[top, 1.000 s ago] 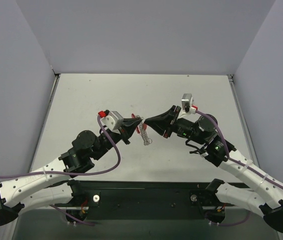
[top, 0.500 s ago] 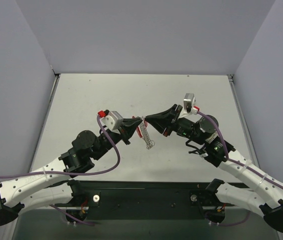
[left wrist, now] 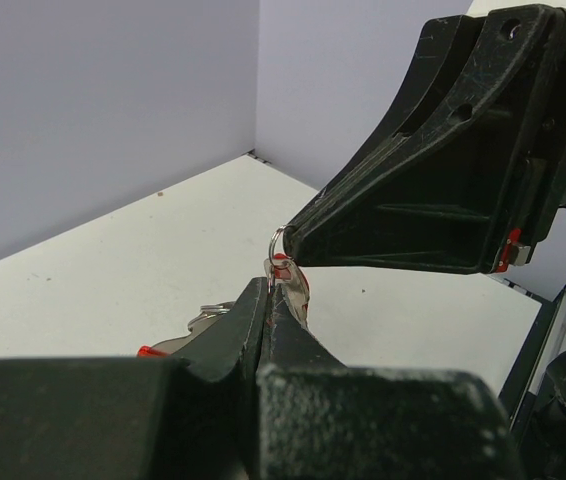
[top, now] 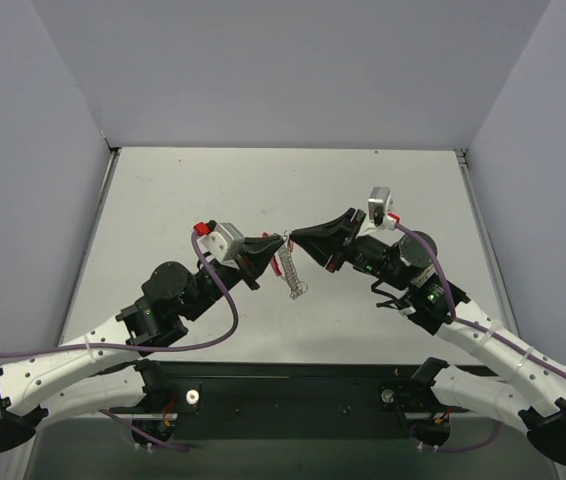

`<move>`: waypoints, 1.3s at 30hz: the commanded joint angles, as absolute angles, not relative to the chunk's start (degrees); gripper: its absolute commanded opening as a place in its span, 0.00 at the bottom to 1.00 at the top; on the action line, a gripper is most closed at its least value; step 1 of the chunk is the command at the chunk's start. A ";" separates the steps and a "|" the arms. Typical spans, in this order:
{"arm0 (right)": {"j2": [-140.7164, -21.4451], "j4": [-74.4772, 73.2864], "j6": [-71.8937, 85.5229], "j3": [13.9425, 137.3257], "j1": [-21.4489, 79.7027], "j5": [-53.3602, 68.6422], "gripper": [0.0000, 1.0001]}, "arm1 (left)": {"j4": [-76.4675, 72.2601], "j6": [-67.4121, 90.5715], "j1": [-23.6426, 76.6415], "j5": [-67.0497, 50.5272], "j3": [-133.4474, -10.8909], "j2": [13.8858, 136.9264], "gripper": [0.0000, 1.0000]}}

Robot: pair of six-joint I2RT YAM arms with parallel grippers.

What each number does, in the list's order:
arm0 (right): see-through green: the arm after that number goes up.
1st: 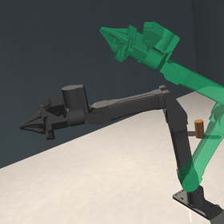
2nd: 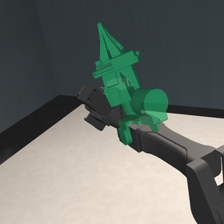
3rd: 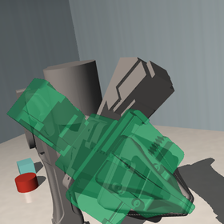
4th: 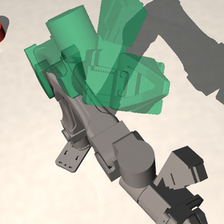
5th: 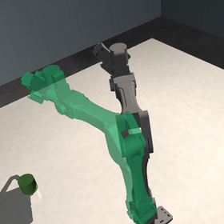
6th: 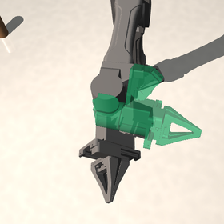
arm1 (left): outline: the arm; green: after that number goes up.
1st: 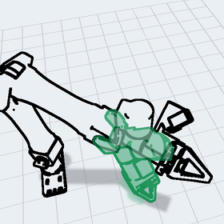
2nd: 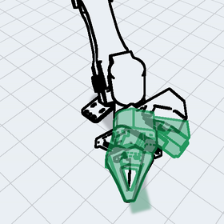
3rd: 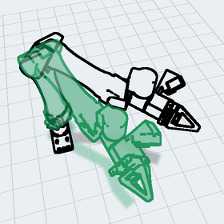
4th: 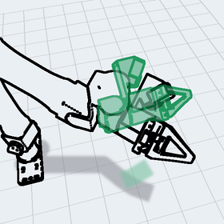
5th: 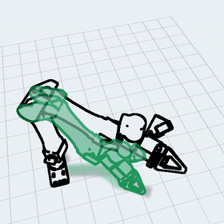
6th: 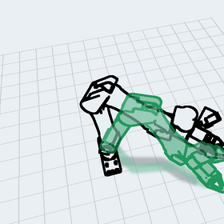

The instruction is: Put the keys on the keyring

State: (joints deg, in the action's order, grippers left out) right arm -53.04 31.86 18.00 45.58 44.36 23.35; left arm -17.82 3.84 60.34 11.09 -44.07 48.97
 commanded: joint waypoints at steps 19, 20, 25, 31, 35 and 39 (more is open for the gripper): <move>-53.96 37.09 16.43 46.41 45.88 22.94 0.00 | -23.38 4.40 60.56 7.47 -44.38 47.37 0.00; -54.05 37.26 16.35 46.41 45.97 22.50 0.00 | -23.29 4.39 60.56 6.69 -44.30 47.20 0.00; -53.70 37.35 16.70 46.32 46.05 20.74 0.00 | -23.38 4.40 60.64 5.36 -43.95 46.85 0.00; -53.09 37.44 17.05 46.84 46.14 20.57 0.00 | -22.33 4.22 60.56 5.62 -44.12 47.20 0.00; -53.00 37.18 17.14 47.02 46.32 19.95 0.00 | -22.32 4.04 60.56 5.36 -43.95 47.29 0.00; -53.35 36.56 17.31 47.20 46.41 19.07 0.00 | -22.41 3.96 60.56 5.10 -43.68 46.76 0.00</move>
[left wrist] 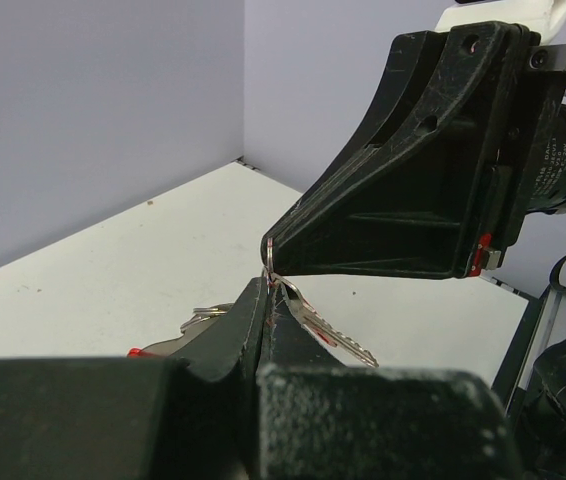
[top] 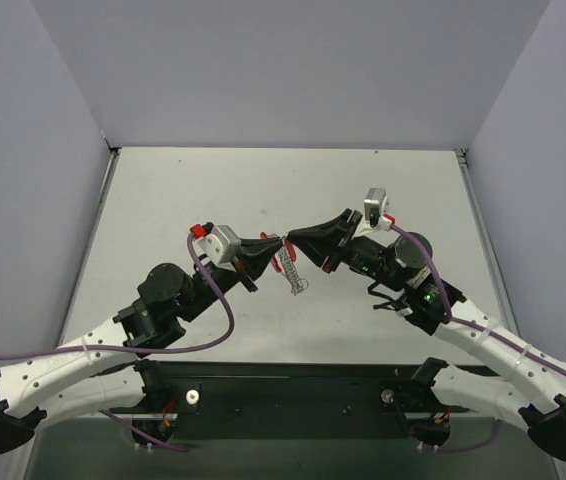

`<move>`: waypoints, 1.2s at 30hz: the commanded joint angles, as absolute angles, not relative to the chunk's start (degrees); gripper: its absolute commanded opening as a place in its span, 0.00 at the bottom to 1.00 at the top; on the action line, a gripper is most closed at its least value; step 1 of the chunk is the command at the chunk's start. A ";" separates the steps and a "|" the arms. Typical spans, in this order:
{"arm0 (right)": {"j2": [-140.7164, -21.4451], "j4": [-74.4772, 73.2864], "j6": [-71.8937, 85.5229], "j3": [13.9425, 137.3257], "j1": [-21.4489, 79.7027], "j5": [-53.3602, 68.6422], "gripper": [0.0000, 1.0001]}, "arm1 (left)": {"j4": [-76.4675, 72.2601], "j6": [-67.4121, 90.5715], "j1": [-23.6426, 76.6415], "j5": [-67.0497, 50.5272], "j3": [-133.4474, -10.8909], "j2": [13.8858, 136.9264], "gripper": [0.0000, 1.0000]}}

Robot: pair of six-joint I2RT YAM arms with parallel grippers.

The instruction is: Put the keys on the keyring

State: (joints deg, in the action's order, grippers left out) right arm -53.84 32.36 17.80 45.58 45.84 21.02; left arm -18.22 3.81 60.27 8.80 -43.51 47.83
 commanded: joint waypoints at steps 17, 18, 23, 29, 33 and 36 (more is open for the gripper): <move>-54.23 33.40 18.37 48.95 46.23 15.29 0.00 | -21.09 2.20 60.56 0.00 -43.95 45.88 0.00; -54.32 33.40 18.46 48.96 46.23 15.29 0.00 | -21.01 2.20 60.56 0.00 -43.95 45.88 0.00; -54.75 32.17 18.02 49.48 46.23 14.51 0.00 | -19.61 2.20 60.64 1.58 -43.95 45.97 0.00; -54.40 22.96 17.57 47.38 44.48 9.23 0.00 | -15.48 2.29 60.64 8.07 -43.16 43.95 0.00; -56.42 13.73 17.67 46.15 43.15 10.45 0.33 | -11.78 3.07 60.56 15.01 -41.84 41.58 0.00; -59.22 7.84 17.58 44.74 43.33 13.09 0.56 | -7.83 4.13 60.38 20.03 -41.57 39.82 0.00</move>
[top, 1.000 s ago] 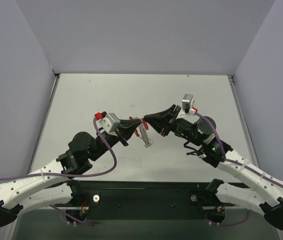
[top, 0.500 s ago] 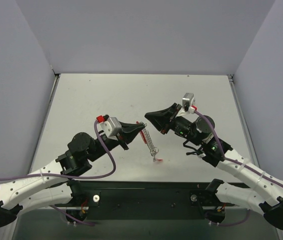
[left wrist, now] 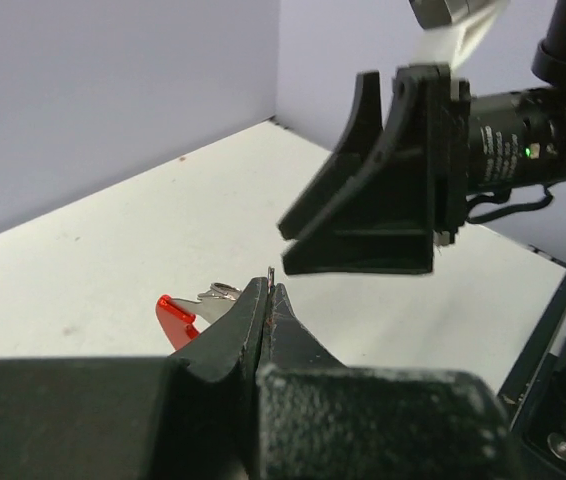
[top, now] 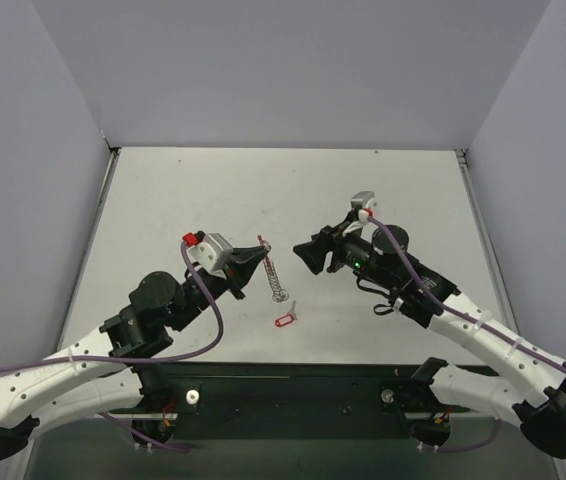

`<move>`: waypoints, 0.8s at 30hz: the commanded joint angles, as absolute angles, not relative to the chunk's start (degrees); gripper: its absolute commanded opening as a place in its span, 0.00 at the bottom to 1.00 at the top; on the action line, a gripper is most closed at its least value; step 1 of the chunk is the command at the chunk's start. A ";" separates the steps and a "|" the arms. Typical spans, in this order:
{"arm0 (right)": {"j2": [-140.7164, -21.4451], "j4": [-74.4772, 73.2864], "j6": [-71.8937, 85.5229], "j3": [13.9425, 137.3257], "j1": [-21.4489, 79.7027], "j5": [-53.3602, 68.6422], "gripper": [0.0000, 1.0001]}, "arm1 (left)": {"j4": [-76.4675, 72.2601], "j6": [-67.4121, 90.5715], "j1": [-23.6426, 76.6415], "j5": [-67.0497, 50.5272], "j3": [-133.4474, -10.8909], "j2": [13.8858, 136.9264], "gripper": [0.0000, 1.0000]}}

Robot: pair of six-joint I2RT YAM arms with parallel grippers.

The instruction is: Put the keys on the keyring

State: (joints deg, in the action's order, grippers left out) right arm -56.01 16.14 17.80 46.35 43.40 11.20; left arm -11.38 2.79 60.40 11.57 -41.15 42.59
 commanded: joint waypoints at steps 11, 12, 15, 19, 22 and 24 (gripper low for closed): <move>-76.02 0.79 17.85 43.16 45.00 22.05 0.64 | 5.18 10.28 55.11 22.86 -41.75 38.15 0.00; -77.16 1.14 17.58 42.46 45.09 22.67 0.62 | 5.45 10.63 54.41 22.24 -41.49 37.97 0.00; -79.09 2.55 16.79 41.49 45.17 25.39 0.57 | 5.62 11.60 52.21 20.48 -40.96 37.35 0.00; -81.64 2.99 15.47 41.40 46.58 25.31 0.55 | 5.10 12.04 50.45 18.11 -40.61 37.53 0.00; -84.72 2.90 15.29 42.01 47.11 24.53 0.52 | 4.92 12.04 50.45 17.49 -40.43 37.79 0.00; -86.21 3.08 15.29 42.27 47.81 23.21 0.49 | 4.92 12.13 50.36 17.40 -40.43 38.06 0.00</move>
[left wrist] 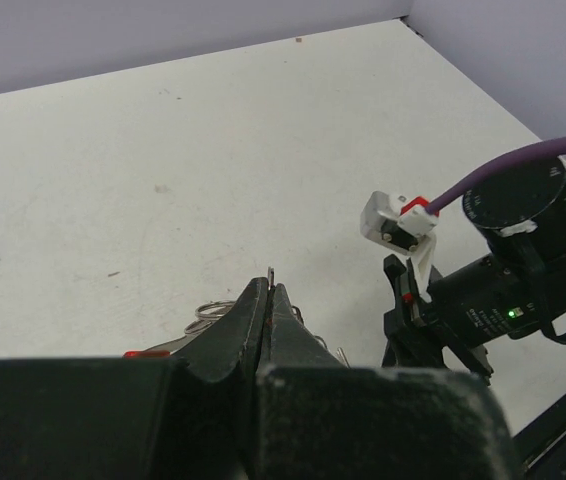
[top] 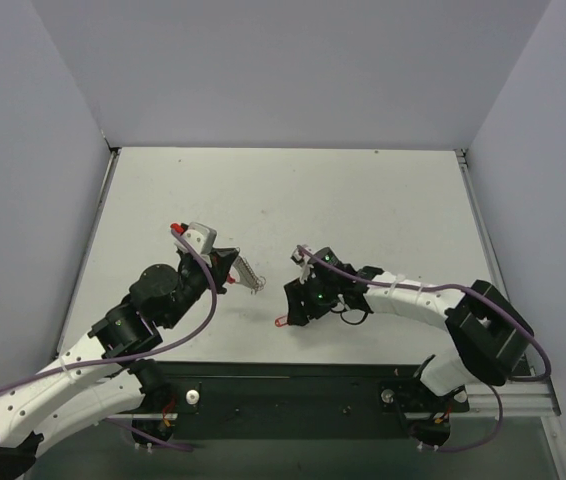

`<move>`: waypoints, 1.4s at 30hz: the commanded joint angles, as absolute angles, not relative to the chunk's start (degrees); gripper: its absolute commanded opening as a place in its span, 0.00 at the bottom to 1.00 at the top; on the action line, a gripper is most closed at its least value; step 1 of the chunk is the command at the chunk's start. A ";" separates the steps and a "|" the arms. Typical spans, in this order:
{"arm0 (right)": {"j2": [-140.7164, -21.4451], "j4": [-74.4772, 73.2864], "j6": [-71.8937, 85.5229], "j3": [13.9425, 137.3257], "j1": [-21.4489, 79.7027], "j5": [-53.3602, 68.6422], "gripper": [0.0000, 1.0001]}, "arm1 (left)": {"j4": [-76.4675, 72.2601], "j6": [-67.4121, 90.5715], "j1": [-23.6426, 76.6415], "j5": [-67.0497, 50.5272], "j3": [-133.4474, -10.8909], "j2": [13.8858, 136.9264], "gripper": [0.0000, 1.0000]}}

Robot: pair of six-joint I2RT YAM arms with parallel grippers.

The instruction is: Put the keys on the keyring

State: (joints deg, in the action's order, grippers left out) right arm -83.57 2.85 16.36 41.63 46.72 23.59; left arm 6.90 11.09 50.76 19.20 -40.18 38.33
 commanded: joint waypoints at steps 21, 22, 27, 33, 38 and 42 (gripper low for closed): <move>-91.41 3.07 14.32 45.09 49.66 16.17 0.21 | 3.16 11.60 50.10 15.47 -40.08 37.35 0.00; -91.58 3.25 14.33 45.17 49.57 15.91 0.17 | 3.08 11.60 50.18 15.38 -40.08 37.35 0.00; -91.23 3.08 14.41 45.61 49.75 15.73 0.00 | 3.25 11.51 50.18 15.21 -39.99 37.00 0.00; -85.53 1.59 13.71 45.53 49.66 14.68 0.00 | 3.69 10.99 50.10 15.21 -39.73 36.48 0.00; -78.86 0.70 10.91 46.58 49.57 16.17 0.00 | 3.69 10.37 50.01 14.24 -39.64 36.56 0.00; -74.63 1.14 7.22 46.58 49.57 19.23 0.00 | 3.78 9.93 50.10 13.80 -39.73 36.13 0.00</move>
